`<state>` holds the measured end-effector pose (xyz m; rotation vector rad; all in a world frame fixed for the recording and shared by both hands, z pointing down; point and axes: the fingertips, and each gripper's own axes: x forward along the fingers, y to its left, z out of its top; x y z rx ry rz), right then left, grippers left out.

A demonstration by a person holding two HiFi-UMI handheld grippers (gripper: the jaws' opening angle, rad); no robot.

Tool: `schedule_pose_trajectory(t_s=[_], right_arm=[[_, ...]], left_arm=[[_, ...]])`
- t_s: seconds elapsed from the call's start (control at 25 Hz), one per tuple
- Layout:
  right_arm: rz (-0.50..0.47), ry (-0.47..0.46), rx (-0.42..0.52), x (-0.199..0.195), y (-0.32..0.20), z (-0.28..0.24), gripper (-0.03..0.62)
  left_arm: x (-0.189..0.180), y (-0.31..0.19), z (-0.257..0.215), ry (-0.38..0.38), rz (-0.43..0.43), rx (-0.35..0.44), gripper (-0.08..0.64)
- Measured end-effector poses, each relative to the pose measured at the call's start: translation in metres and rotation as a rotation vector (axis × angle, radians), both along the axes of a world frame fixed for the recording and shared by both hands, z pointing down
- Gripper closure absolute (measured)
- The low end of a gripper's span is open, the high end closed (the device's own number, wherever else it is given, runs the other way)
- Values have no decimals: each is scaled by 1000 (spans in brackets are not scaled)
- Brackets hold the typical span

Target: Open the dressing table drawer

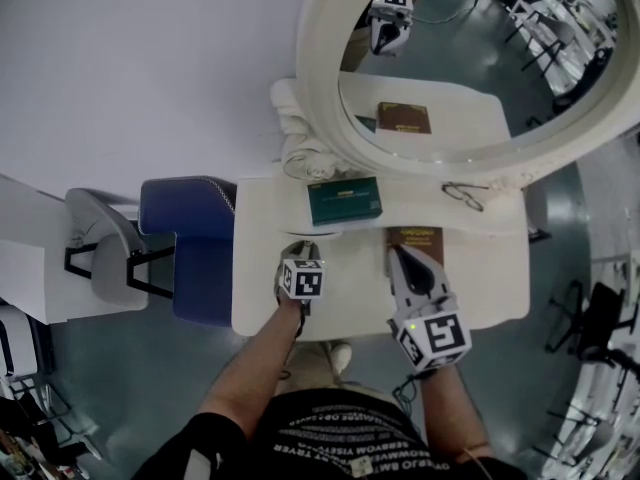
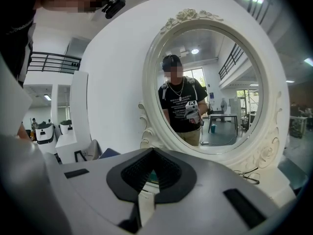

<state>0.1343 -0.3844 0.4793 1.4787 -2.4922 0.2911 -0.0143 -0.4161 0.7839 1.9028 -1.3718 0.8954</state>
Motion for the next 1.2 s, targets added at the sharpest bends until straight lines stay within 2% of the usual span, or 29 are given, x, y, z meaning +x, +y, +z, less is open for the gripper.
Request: schedule_pose_trajectory(t_s=[1.2], right_arm=[[-25,12,30,-9,21,-17,591]], left_arm=[[2,38,0,24,-3,-28,471]])
